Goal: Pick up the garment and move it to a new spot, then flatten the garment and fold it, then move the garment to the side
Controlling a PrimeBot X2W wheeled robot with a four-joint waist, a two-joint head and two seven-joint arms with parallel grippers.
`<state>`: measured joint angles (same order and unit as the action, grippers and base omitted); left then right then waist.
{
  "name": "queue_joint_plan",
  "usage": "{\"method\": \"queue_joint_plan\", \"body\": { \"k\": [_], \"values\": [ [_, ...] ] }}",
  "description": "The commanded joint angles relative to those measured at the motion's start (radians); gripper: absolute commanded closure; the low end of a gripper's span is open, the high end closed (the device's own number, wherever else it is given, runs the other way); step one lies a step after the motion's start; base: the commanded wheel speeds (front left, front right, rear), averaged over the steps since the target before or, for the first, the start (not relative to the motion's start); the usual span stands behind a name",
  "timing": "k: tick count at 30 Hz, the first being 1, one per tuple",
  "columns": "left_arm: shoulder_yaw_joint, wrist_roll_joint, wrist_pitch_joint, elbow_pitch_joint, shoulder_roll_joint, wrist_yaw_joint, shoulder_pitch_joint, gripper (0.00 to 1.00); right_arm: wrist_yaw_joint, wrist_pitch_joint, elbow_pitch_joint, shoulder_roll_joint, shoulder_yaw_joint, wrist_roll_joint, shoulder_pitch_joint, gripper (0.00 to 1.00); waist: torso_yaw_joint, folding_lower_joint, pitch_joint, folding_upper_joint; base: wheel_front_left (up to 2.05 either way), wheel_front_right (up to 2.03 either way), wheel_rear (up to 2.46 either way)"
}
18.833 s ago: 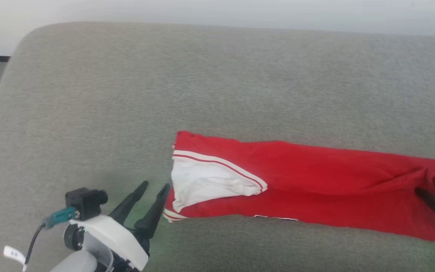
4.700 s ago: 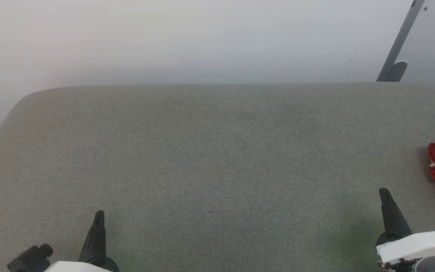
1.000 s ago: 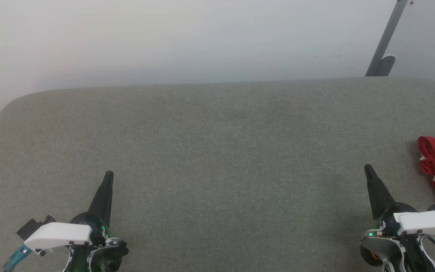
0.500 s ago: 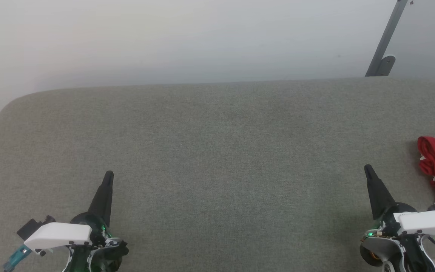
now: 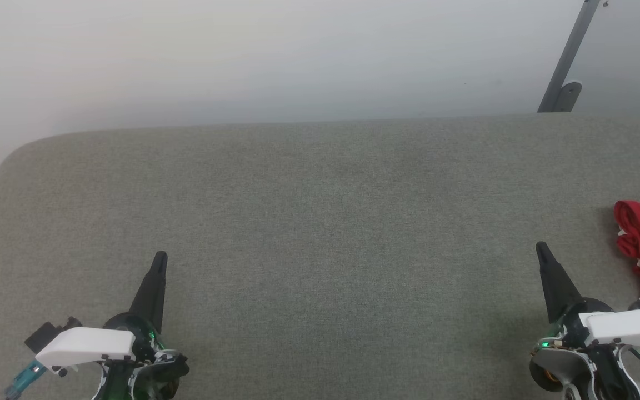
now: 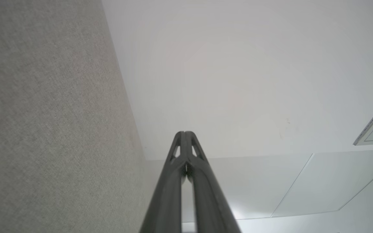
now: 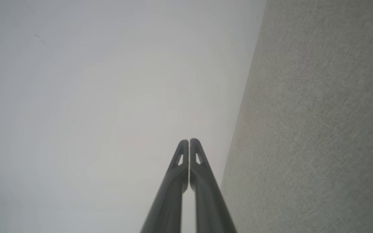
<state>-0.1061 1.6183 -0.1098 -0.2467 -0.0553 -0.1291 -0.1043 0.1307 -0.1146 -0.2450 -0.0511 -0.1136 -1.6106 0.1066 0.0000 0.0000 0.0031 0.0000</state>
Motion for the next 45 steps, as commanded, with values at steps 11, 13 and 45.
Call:
{"method": "queue_joint_plan", "body": {
  "k": [11, 13, 45],
  "values": [
    [-0.005, -0.003, -0.005, 0.001, 0.002, -0.003, -0.011, 1.00, 0.000, -0.002, -0.001, 0.003, -0.001, -0.004, 0.005, 1.00, 0.000, 0.0000, 0.000, 0.0000, 0.00, 0.00, 0.00],
    [-0.006, -0.004, -0.005, 0.001, 0.002, -0.003, -0.011, 1.00, 0.000, -0.002, -0.001, 0.003, -0.001, -0.004, 0.005, 1.00, 0.000, 0.0000, 0.000, 0.0000, 0.00, 0.00, 0.00],
    [-0.007, -0.006, -0.006, 0.001, 0.004, -0.003, -0.011, 1.00, 0.000, -0.002, -0.001, 0.003, -0.001, -0.004, 0.005, 1.00, 0.000, 0.0000, 0.000, 0.0000, 0.00, 0.00, 0.00]
  ]
}}
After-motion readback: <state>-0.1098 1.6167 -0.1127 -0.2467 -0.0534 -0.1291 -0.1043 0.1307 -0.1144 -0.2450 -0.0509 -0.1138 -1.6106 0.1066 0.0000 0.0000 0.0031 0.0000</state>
